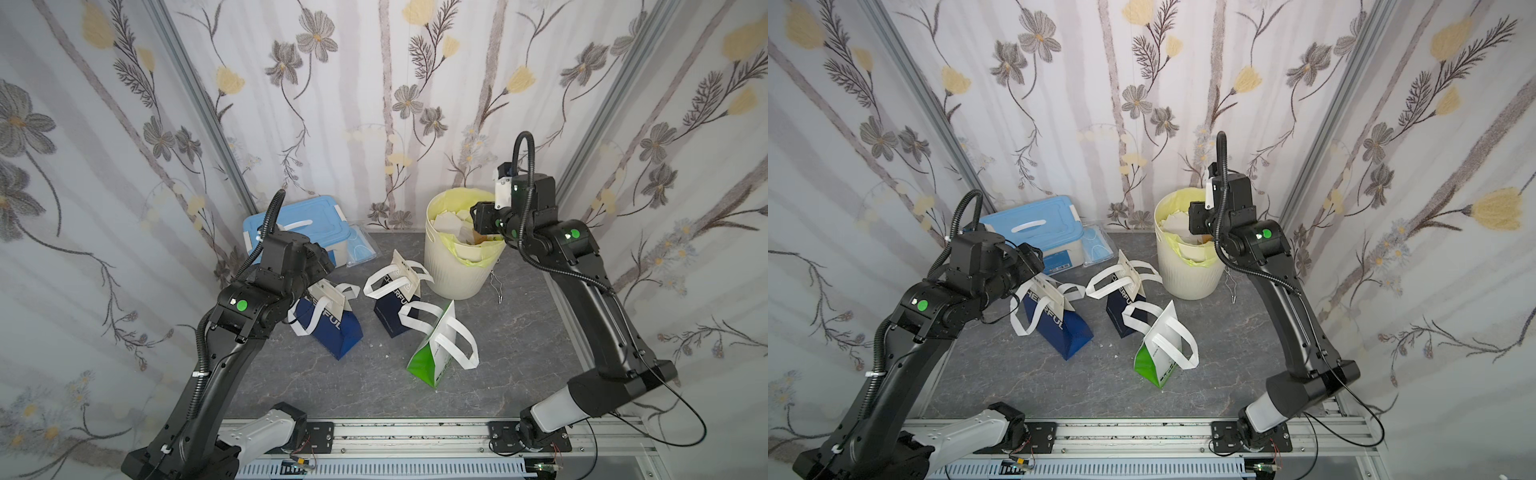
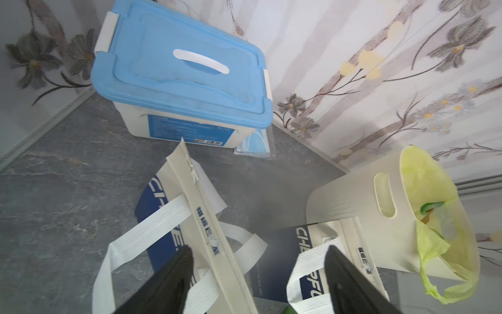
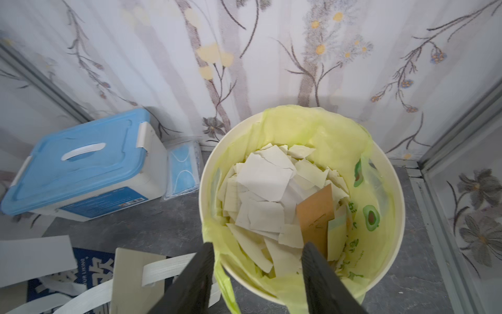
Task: Shred takeout receipts and throw away
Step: Place the takeout receipt in the trash bin, then pick up the takeout bag at the center of the board.
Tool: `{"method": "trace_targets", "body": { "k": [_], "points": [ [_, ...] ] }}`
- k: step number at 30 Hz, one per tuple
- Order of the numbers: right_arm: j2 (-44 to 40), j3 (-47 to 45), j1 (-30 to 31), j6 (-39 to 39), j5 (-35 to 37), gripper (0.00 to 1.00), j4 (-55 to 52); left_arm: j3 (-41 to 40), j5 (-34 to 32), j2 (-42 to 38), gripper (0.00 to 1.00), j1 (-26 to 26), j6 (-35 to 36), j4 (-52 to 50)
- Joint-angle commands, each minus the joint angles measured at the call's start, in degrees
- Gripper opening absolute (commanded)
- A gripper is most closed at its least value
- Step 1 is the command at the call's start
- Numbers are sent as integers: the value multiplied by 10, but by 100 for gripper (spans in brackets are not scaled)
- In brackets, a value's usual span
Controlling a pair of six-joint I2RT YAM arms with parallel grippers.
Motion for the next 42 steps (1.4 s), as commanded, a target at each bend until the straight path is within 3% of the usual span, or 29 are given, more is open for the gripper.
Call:
{"method": "trace_targets", "body": {
  "k": [1,7,14,18,26,30,34,38,42],
  "points": [
    [-85,-113,11,21,-33,56,90,16,-8,19,89,15,1,-76],
    [-222,-271,26,58,-30,57,155,46,6,89,92,19,0,-105],
    [-261,-309,28,77,-19,56,132,104,-33,185,81,32,10,-163],
    [-269,-316,27,82,-20,56,131,93,-40,206,77,41,15,-164],
    [-280,-324,27,84,-24,56,131,30,-28,204,54,53,20,-126],
    [-284,-324,27,84,-28,55,128,17,-34,204,38,54,25,-122],
    [-289,-325,27,84,-31,55,130,-3,-45,176,16,55,31,-110],
    [-292,-322,27,87,-39,54,135,-20,-54,136,3,55,50,-113],
    [-292,-319,28,88,-61,53,140,-32,-28,83,0,55,109,-102]
  ]
}}
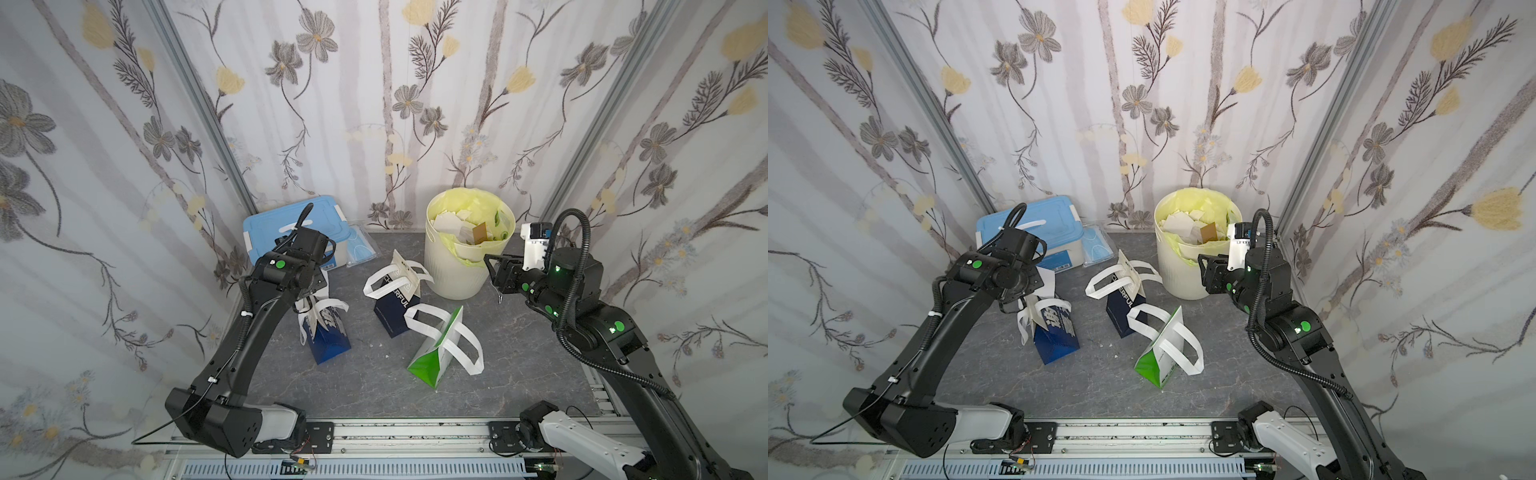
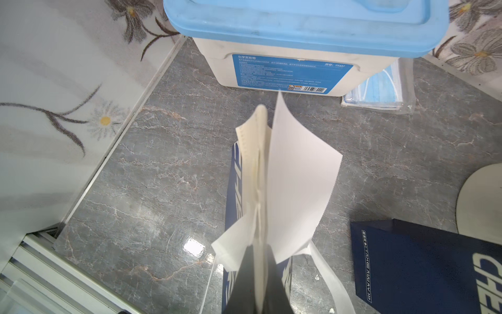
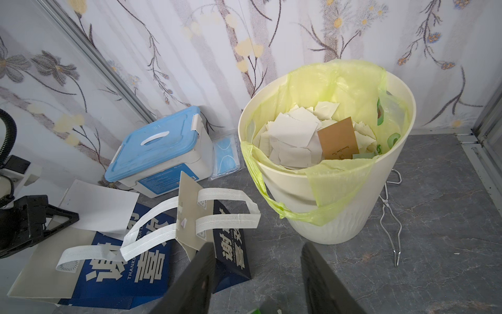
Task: Shred takeout receipts and throw away
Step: Pick up the takeout bag at the center of the board.
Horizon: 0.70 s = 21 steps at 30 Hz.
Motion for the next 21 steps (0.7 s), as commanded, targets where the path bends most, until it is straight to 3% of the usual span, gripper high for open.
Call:
{"method": "trace_targets", "body": {
  "k": [1,7,14,21],
  "points": [
    [0,4,1,4,-32,53,31,-12,28,-48,0,1,78,22],
    [20,10,26,-10,-148,52,47,-59,153,-169,0,1,181,91],
    [91,34,132,21,-280,52,108,-13,283,-187,0,1,240,29],
    [170,43,205,71,-344,59,200,11,315,-211,0,0,332,-3]
  ]
}}
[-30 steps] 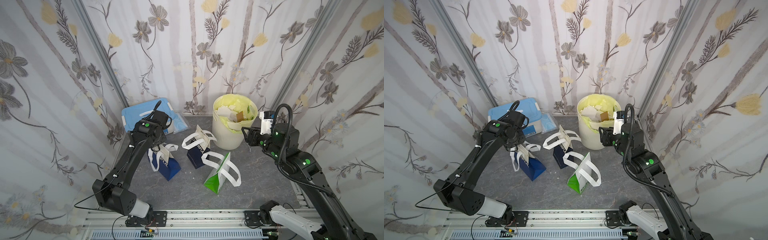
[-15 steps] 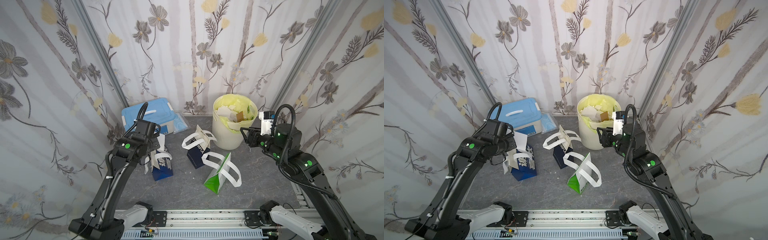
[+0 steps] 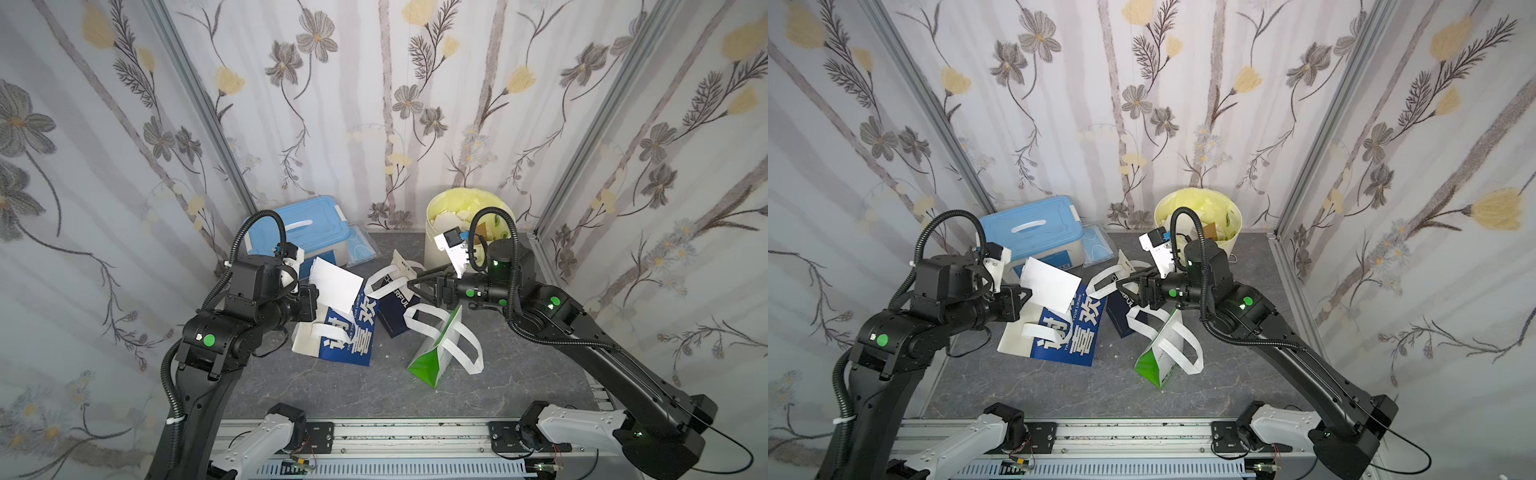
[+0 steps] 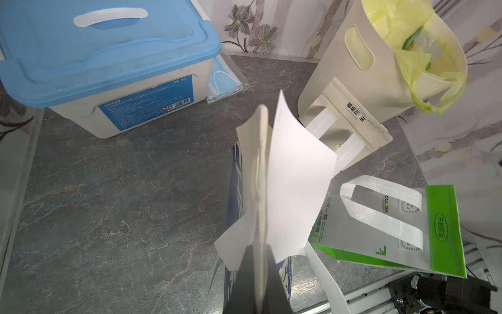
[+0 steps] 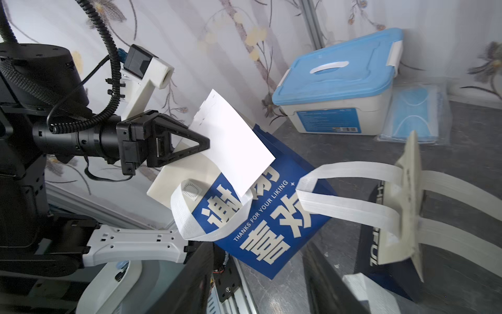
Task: Shred takeout receipts and throw away
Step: Tear off the takeout receipt from the takeout bag.
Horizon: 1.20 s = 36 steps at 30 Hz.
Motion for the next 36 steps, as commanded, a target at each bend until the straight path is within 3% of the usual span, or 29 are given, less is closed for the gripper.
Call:
{"method": "trace_targets", "body": {
  "k": [1,10,16,29,31,36],
  "points": [
    [32,10,21,25,-57,61,77,11,30,-6,0,0,76,-28],
    [149,54,46,-4,-101,70,88,-8,64,-38,0,0,152,-18],
    [193,84,55,-22,-139,66,66,-10,82,-33,0,0,159,-17],
    [210,82,76,-16,-195,41,73,-32,78,-37,0,0,163,-4],
    [217,86,80,-11,-187,35,74,-57,77,-42,0,0,171,4],
    [228,96,81,-3,-154,9,71,-77,78,-50,0,0,184,4]
  ]
}}
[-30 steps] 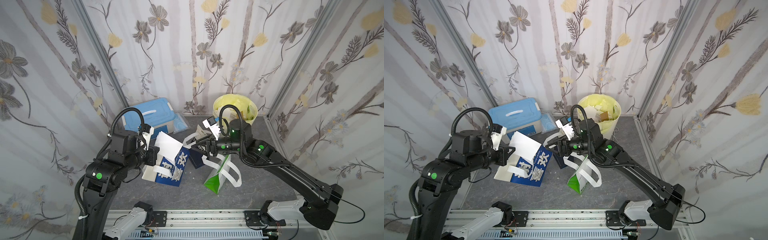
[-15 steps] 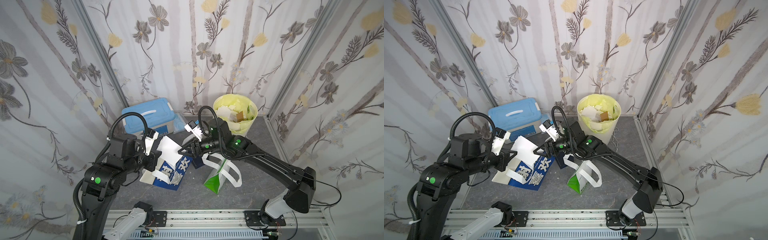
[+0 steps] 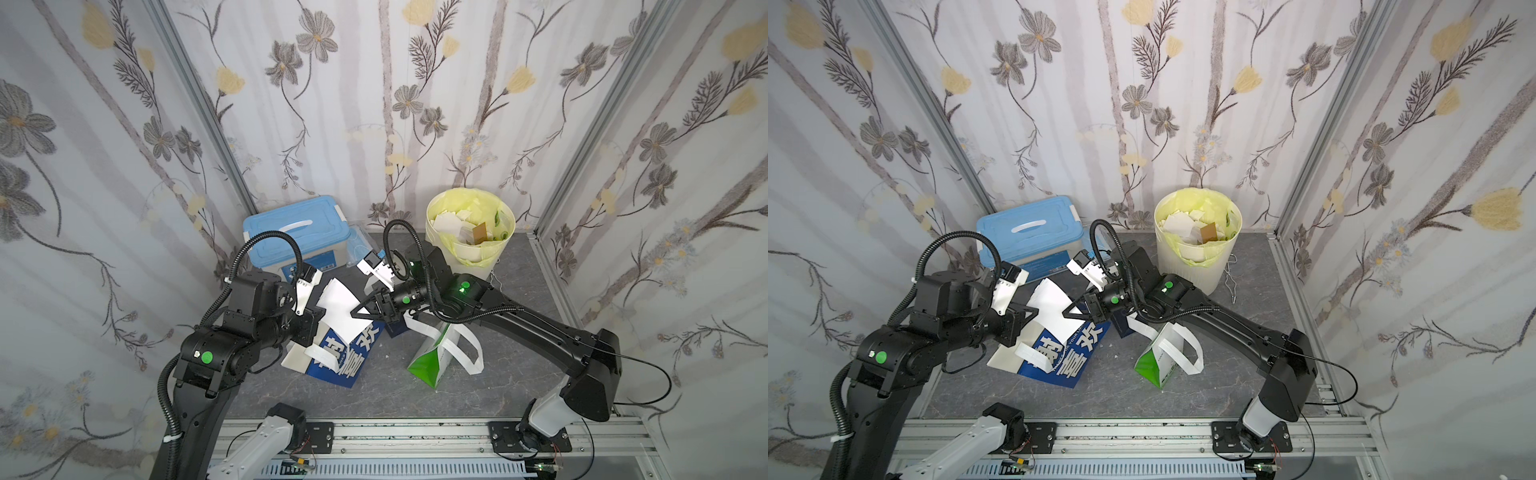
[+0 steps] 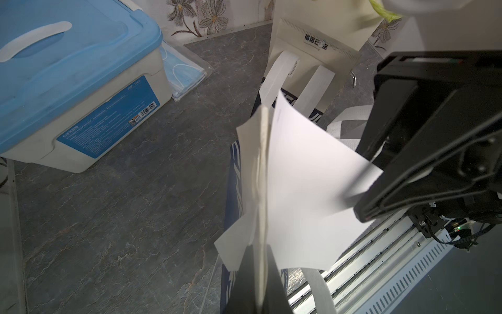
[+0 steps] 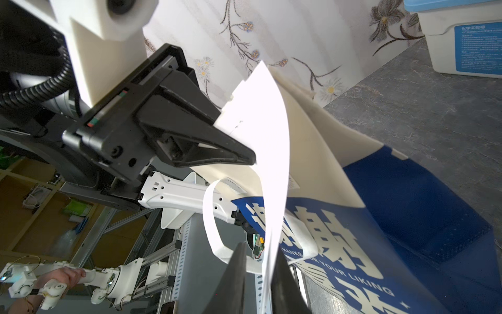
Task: Shred takeout receipts and throw away
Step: Tear off the takeout receipt from the takeout bag.
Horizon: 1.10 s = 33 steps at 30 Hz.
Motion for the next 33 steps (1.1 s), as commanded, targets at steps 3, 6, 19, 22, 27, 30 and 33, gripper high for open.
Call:
{"method": "trace_targets", "body": {
  "k": [3,6,19,22,27,30,33],
  "points": [
    [1,9,0,3,16,0,18,-12,3,-3,13,0,34,6],
    [-1,8,0,3,28,0,18,-21,2,-7,53,0,44,-2],
    [10,9,1,6,26,0,14,-88,0,-36,75,0,78,-44],
    [10,9,1,-1,22,0,4,-84,-12,-22,72,0,102,-49],
    [10,9,1,-23,29,0,-18,-73,-30,-3,64,0,133,-52],
    [9,9,4,-45,37,0,-38,-62,-37,-3,60,1,136,-41],
    [11,8,5,-64,48,0,-61,-37,-21,5,59,1,135,-42]
  ]
}}
